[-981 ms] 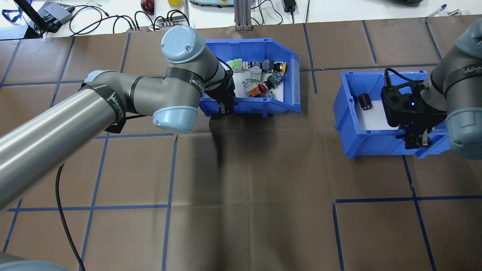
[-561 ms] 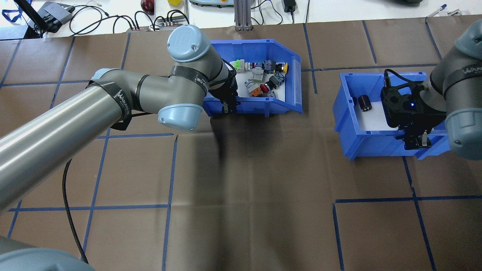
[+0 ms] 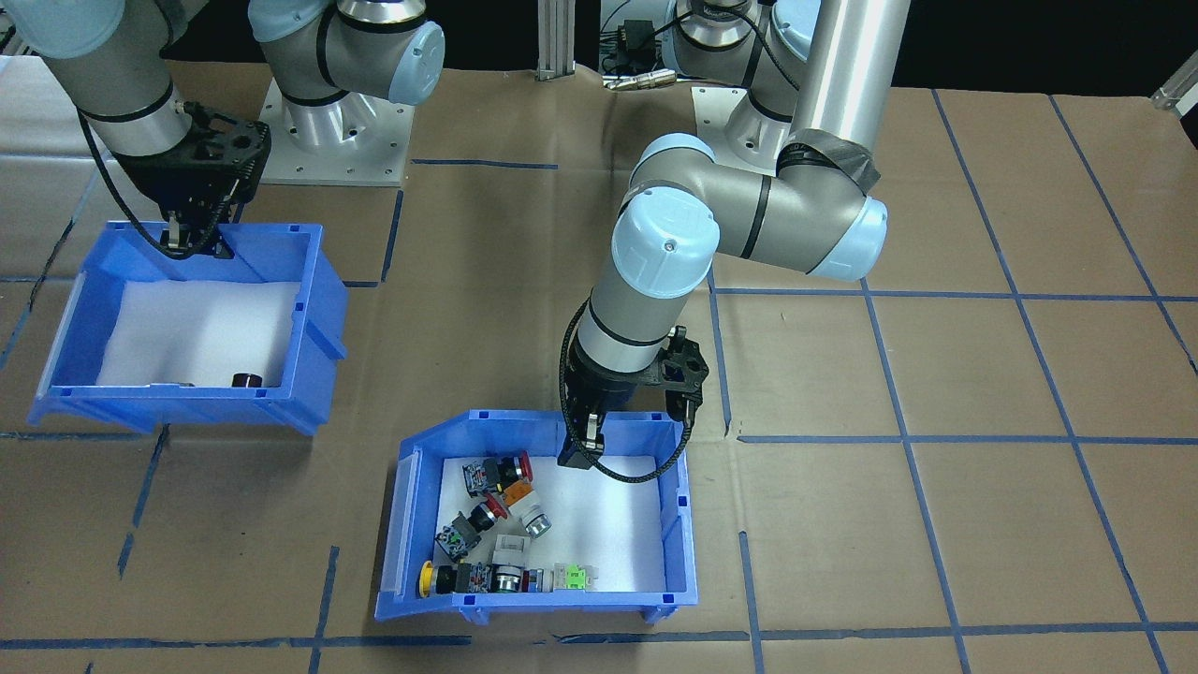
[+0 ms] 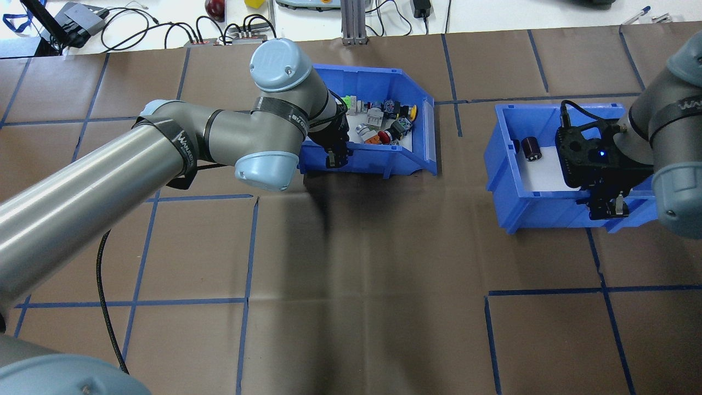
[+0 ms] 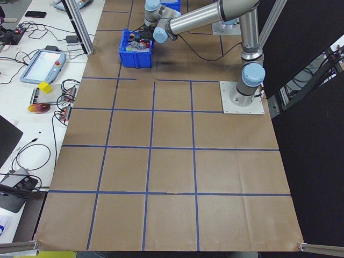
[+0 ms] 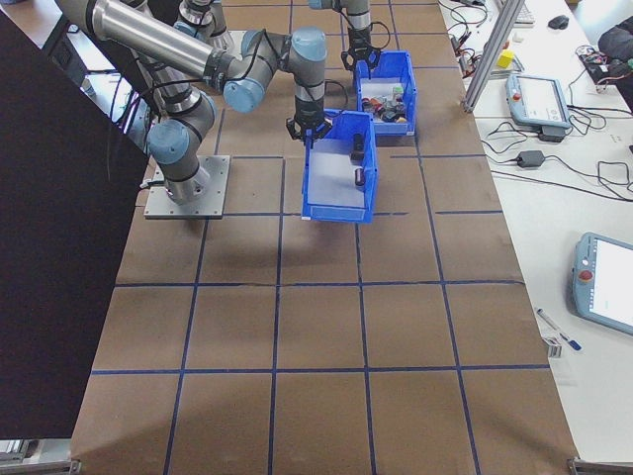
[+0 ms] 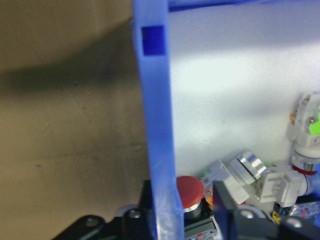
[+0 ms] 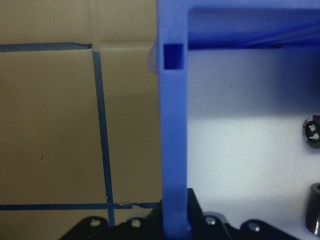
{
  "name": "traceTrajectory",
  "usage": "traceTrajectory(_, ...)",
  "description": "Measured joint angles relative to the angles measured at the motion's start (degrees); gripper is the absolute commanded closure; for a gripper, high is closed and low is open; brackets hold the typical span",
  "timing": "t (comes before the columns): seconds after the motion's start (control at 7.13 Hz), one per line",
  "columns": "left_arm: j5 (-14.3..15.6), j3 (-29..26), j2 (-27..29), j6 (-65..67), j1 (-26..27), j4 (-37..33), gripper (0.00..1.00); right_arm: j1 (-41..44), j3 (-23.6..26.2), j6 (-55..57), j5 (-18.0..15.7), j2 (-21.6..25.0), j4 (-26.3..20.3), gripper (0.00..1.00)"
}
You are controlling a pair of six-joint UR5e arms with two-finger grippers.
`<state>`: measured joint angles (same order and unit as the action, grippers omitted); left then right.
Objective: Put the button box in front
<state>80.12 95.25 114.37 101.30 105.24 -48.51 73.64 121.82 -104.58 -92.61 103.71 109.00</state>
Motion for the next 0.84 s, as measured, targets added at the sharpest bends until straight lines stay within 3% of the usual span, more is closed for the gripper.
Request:
traceTrajectory(0.28, 0.29, -1.48, -3.03, -11.48, -0.40, -7.83, 0.02, 0.26, 4.50, 0.91, 0.40, 4.91, -0.13, 0.94)
traceTrajectory(0.84, 3.77, -5.62, -14.93, -58.29, -8.46, -34.11, 0.02, 4.67, 8.96, 7.50, 2.45, 9.32, -1.08, 0.94)
